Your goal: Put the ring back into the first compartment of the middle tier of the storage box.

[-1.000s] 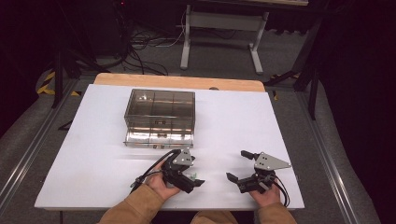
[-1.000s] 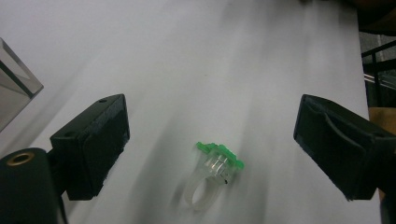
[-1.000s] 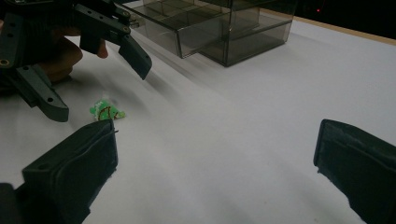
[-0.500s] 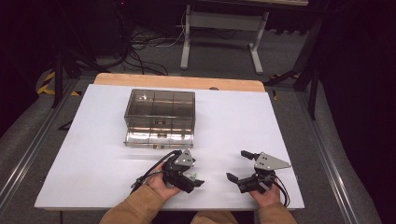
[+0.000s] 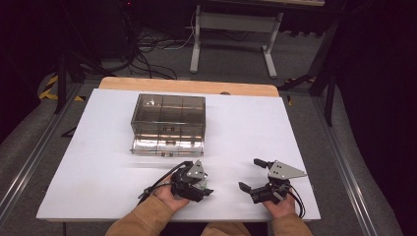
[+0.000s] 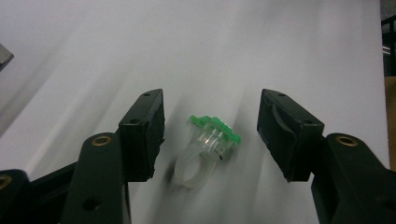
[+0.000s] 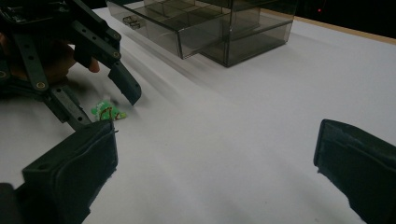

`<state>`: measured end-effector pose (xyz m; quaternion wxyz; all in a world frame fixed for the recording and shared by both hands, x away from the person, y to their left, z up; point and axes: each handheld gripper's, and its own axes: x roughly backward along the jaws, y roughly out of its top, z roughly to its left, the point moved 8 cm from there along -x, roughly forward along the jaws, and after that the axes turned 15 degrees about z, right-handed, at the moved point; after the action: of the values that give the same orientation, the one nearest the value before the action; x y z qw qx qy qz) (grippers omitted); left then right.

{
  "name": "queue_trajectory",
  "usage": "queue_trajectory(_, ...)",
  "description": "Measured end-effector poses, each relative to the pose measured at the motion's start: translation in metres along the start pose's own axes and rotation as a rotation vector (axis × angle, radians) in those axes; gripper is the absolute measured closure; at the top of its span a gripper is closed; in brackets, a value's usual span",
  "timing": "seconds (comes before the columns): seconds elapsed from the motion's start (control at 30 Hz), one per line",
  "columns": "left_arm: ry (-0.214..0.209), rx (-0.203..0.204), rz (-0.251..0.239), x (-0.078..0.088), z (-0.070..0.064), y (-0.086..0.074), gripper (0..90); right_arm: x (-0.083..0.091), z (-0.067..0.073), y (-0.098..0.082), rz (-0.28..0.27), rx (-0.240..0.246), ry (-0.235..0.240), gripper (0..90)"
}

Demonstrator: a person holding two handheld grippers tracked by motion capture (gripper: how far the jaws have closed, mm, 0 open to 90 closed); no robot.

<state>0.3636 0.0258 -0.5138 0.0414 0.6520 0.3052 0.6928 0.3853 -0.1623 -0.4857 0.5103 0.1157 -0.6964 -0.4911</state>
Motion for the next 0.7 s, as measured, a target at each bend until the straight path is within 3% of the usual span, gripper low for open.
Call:
queue_trajectory(0.2,0.008,-0.002,0.012,0.0003,-0.0013,-0.0012,50.2,0.0000,0.0000,-0.0001,0.001,0.003,-0.002,0.0)
queue_trajectory(0.53,0.033,-0.007,0.014,0.0011,-0.0019,-0.0021,70.1,-0.0001,0.0003,-0.0002,0.003,0.005,-0.003,0.0)
queue_trajectory(0.7,0.042,-0.010,0.015,0.0014,-0.0026,-0.0018,72.3,-0.0001,0.0002,-0.0002,0.003,0.005,-0.004,0.0)
